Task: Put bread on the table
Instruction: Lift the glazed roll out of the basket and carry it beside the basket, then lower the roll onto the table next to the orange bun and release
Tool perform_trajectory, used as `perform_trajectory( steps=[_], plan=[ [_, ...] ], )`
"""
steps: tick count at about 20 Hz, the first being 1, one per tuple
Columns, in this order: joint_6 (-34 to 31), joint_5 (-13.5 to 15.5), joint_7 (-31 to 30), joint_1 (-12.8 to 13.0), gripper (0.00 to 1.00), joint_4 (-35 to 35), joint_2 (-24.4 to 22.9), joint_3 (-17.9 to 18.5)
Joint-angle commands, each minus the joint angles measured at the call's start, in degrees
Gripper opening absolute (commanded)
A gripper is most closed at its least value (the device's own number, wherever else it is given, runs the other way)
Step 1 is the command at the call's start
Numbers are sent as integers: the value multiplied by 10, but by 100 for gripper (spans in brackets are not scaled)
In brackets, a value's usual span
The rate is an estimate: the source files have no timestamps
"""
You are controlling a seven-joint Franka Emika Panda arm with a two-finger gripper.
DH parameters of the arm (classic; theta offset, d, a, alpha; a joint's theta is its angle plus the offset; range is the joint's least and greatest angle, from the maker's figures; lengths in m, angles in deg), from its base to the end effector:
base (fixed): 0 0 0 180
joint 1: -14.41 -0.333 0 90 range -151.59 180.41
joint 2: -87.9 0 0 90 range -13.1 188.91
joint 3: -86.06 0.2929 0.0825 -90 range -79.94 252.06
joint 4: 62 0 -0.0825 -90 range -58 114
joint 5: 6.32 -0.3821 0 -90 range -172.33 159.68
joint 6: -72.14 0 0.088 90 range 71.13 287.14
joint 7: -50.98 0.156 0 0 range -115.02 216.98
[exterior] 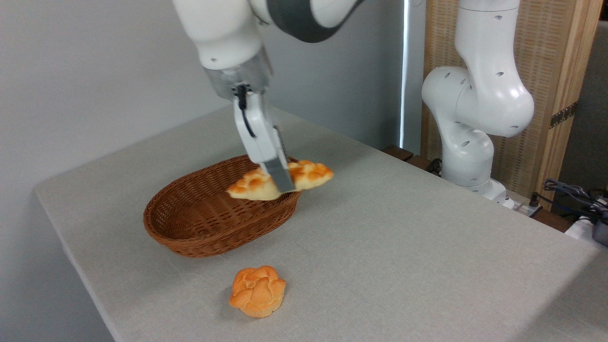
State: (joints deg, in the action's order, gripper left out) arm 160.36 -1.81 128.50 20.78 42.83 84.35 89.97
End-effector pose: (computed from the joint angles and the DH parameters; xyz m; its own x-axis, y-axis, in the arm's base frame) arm 0.5047 -0.0337 0.4652 0.1834 -0.9826 0.0306 -0.9560 -0.1710 0.2382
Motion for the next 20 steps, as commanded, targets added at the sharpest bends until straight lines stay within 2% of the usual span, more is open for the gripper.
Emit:
perform_trajectory(
  steps=[1, 2, 3, 4, 6, 10, 13, 14, 16, 17, 20],
  plan=[
    [-10, -7, 34, 12, 35, 35, -18, 26],
    [-8, -18, 34, 13, 35, 41, -18, 26],
    [-3, -43, 34, 13, 35, 59, -18, 29],
    [2, -51, 34, 13, 34, 67, -18, 35],
    [21, -57, 34, 13, 34, 78, -16, 51],
    [35, -65, 34, 13, 36, 79, -7, 54],
    [36, -69, 33, 13, 43, 80, -3, 54],
    [36, -69, 32, 13, 55, 79, -3, 54],
    [35, -69, 32, 13, 68, 83, -3, 54],
    [35, -68, 32, 13, 71, 90, -1, 54],
    [35, -68, 33, 13, 72, 92, -1, 54]
  ],
)
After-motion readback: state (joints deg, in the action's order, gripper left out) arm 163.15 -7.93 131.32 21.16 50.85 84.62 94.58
